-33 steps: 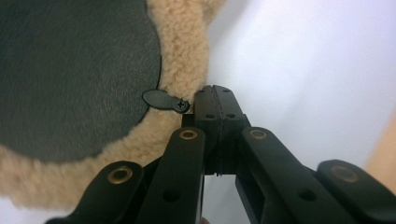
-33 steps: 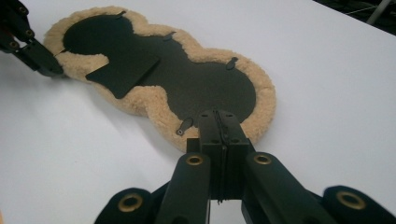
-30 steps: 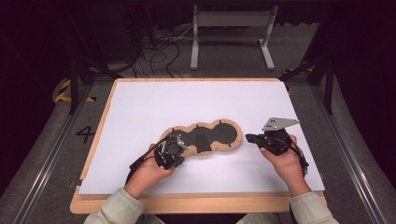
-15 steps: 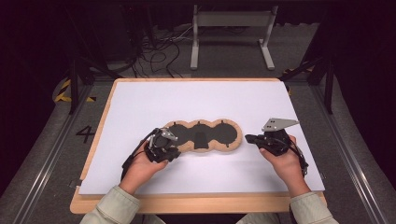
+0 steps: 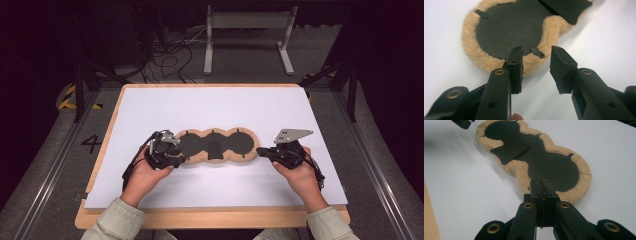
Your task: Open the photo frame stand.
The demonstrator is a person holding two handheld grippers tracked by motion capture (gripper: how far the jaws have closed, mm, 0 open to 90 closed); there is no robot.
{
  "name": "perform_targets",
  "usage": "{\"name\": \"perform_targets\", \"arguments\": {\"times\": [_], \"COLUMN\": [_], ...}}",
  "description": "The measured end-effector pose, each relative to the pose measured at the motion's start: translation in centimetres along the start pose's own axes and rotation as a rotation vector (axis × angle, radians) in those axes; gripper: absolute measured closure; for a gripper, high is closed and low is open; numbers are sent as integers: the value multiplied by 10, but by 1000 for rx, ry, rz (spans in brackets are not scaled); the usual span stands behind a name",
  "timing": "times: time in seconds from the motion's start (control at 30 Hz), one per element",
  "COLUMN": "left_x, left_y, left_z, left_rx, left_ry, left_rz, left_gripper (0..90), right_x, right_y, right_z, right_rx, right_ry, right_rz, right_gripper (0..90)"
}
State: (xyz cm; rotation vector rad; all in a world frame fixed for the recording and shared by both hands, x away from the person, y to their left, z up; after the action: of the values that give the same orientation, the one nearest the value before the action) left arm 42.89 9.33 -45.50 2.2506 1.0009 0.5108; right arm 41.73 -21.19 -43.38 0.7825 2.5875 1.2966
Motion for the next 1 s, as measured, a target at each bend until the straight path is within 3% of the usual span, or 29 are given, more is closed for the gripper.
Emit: {"name": "perform_targets", "arguments": {"times": [0.1, 0.13, 0.17, 0.3, 0.37, 0.5, 0.63, 0.87, 1.0], "left_x": [5, 8, 10, 18, 23, 32, 38, 46, 47], "left_y": [3, 3, 3, 0, -2, -8, -16, -23, -25], "left_z": [-5, -8, -9, -14, -16, -19, -19, -20, -19], "left_rx": [-49, -68, -77, -107, -115, -129, -113, -115, -110], "left_ry": [14, 33, 37, 63, 75, 113, 154, 152, 153], "left_rz": [-35, -44, -59, -106, -116, -155, -156, -193, -204], "left_gripper": [604, 604, 603, 594, 592, 576, 549, 535, 531], "right_x": [7, 13, 16, 26, 29, 36, 41, 40, 36], "right_y": [4, 9, 11, 17, 18, 18, 16, 6, 3], "right_z": [5, 7, 8, 17, 21, 46, 68, 90, 96], "right_rx": [-16, -47, -54, -57, -50, -9, 34, 105, 116], "right_ry": [46, 109, 131, 169, 176, 188, 198, 202, 196], "right_rz": [4, 22, 26, 13, 7, -1, -8, 5, 21], "right_gripper": [900, 900, 900, 900, 900, 900, 900, 900, 900]}}
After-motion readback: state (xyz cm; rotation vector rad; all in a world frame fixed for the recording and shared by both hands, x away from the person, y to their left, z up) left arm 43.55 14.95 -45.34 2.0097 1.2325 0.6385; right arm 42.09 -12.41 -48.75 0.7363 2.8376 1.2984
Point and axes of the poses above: each handheld gripper's, and its own axes: z roughly forward along the jaws, y roughly out of its top, x roughly to its left, the point moved 7 cm from there along z, roughly forward along the jaws, and after that the axes turned 10 degrees about y, right-handed, at the moved point
